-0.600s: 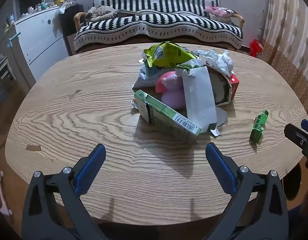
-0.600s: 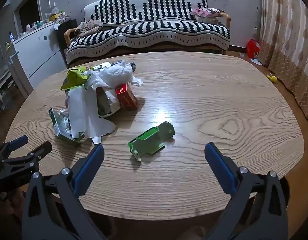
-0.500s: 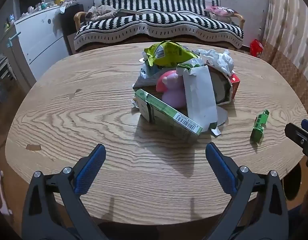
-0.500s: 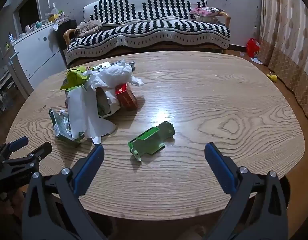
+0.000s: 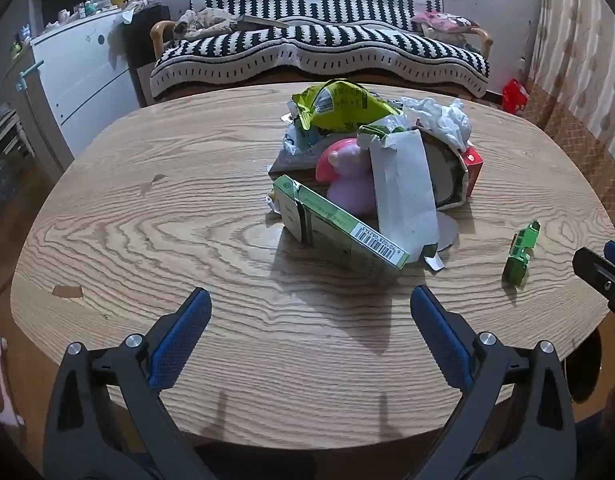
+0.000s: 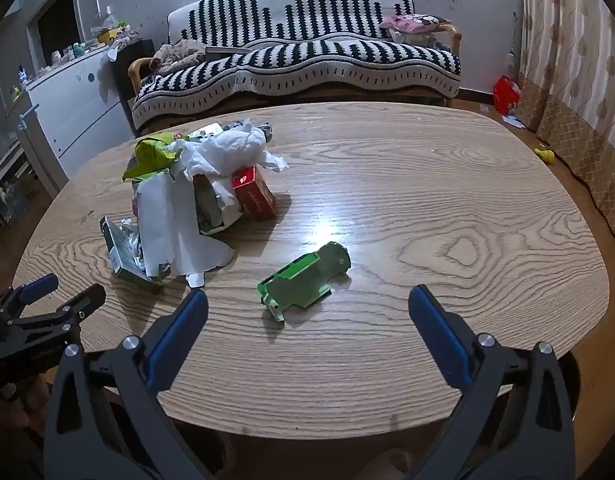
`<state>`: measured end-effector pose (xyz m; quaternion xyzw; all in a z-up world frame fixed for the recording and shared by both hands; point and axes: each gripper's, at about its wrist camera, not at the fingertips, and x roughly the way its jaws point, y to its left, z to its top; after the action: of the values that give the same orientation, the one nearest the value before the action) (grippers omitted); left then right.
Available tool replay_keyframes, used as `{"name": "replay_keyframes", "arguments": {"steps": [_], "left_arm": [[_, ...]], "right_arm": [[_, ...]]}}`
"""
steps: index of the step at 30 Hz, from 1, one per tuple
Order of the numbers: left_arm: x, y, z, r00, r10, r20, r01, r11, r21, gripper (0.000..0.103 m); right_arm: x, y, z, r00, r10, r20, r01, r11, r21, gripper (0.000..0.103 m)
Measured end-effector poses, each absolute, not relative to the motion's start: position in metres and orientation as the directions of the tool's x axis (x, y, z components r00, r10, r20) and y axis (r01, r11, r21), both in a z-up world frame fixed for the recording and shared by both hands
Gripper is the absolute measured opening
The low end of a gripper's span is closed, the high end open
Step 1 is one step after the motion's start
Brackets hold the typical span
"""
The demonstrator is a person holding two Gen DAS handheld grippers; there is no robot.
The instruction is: Collect trash
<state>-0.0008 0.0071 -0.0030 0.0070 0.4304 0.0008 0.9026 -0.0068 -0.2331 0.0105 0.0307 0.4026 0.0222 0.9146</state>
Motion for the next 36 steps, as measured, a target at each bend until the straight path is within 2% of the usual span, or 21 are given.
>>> {"name": "replay_keyframes", "arguments": {"steps": [36], "left_arm": [[-0.0016, 0.0035, -0.008, 0.621, 0.014, -0.784, -0.002, 1.0, 0.016, 0.097]], "right_arm": [[-0.0084, -0.2332, 0.0127, 0.671, 0.076, -0.737, -0.024, 0.996, 0.08, 0.097]]}}
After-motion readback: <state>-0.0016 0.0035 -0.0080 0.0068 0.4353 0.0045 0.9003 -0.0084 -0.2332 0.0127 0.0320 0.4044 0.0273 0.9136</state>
